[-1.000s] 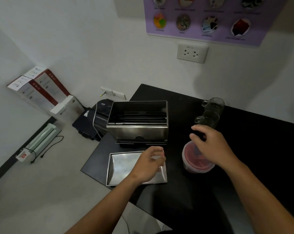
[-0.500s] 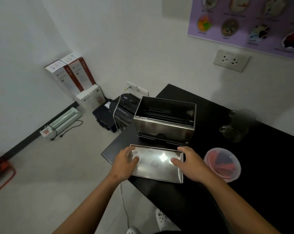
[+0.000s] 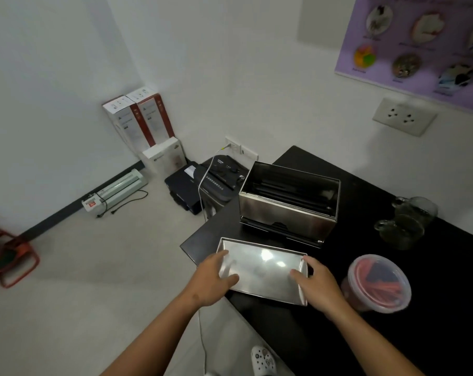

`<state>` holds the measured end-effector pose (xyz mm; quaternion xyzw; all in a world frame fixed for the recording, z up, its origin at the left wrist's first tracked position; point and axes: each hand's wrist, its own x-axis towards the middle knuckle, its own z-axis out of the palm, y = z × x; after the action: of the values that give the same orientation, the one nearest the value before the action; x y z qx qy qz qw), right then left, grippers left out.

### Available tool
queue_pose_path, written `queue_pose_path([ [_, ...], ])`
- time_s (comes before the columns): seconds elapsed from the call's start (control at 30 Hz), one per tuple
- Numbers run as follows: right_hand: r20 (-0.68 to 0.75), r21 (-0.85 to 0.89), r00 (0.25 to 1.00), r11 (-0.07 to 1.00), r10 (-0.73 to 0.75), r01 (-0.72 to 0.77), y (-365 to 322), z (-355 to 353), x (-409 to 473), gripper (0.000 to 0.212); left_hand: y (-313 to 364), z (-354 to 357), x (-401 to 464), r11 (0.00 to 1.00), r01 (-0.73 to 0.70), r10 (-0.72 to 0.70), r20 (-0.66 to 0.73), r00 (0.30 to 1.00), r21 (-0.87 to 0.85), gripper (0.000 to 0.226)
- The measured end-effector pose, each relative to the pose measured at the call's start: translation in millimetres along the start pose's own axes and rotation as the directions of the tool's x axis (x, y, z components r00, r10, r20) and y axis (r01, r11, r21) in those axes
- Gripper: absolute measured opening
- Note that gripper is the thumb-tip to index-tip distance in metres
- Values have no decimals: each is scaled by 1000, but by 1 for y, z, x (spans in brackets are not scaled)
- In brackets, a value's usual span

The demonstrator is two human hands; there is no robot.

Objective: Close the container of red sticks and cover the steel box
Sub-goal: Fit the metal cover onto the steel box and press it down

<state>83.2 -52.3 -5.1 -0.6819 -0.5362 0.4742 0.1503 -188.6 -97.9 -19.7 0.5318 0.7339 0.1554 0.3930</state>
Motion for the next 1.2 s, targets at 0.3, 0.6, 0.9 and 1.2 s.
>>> queue_pose_path([
  [0.3,-89,66,993,994,-79,85,-9,1,1,42,4,-49,-34,954,-181,116,-260,959,-241,60],
  [0.6,341,394,935,889,95,-234,-37,-12,2,29,9,-95,-33,908,-413,396,-180,900,-67,90],
  [0.9,378,585,926,771,15,-251,-59,-34,-17,28,49,-129,3,871,-477,413,-347,842,-120,71],
  [1.2,-54,281,931,889,-360,361,-85,-73,-17,23,106,-147,47,900,-412,340,-358,870,-145,43],
])
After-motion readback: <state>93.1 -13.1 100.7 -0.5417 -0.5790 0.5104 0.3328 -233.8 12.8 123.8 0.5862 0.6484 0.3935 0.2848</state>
